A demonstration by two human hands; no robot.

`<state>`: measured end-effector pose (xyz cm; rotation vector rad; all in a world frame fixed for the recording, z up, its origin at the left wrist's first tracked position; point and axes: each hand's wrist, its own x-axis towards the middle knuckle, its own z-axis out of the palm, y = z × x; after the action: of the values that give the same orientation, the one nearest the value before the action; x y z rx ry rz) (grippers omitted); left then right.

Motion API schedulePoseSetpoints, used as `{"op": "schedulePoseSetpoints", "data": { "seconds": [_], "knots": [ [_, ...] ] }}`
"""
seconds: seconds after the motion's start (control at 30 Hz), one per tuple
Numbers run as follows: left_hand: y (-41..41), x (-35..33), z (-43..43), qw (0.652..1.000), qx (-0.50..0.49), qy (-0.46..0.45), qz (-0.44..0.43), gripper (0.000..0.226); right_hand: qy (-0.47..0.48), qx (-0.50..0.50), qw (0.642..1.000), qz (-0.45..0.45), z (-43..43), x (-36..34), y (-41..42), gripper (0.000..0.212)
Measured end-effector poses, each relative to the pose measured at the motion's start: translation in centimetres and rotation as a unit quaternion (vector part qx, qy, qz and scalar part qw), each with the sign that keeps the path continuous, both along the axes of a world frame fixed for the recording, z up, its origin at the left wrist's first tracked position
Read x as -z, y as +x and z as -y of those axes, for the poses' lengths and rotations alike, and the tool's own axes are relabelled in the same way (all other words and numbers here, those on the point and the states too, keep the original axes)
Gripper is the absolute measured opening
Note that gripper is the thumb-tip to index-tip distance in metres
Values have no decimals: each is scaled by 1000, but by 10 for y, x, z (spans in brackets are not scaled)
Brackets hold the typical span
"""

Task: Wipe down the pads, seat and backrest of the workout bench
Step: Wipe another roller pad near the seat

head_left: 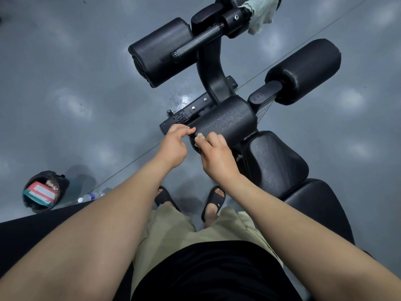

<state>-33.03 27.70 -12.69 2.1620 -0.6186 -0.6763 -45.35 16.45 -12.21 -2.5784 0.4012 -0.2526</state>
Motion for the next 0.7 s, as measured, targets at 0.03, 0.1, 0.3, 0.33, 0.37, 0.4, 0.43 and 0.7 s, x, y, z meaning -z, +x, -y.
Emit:
{"op": "schedulePoseSetpoints", "data": {
  "seconds": [0.03, 0.1, 0.3, 0.33, 0.37, 0.4, 0.43, 0.7],
  "knots": [
    [0, 0, 1, 1000, -1, 0, 0, 64, -9, -13, 1000, 1, -1, 2, -1, 32],
    [-1, -1, 1, 1000, -8, 6, -6, 59, -37, -52, 998, -8, -5, 7, -3, 27],
    [-8, -8, 4, 1000, -20, -7, -16, 28, -88, -88, 991, -42, -9, 19, -23, 21],
    [-9, -7, 4, 1000, -21, -8, -13, 24, -82, -105, 990, -48, -6, 22, -29, 23],
    [-9, -5, 3, 1000, -25, -7, -12, 21, -69, -120, 989, -55, -1, 24, -35, 25],
    [-9, -4, 3, 999, -30, -6, -10, 20, -54, -131, 988, -61, 6, 23, -42, 26],
    [-10, -3, 3, 999, -33, -7, -9, 21, -40, -136, 988, -62, 12, 22, -48, 27],
    [-15, -3, 7, 1000, -12, 25, 11, 36, 121, 96, 988, 9, 83, -13, -37, 31]
  ]
}}
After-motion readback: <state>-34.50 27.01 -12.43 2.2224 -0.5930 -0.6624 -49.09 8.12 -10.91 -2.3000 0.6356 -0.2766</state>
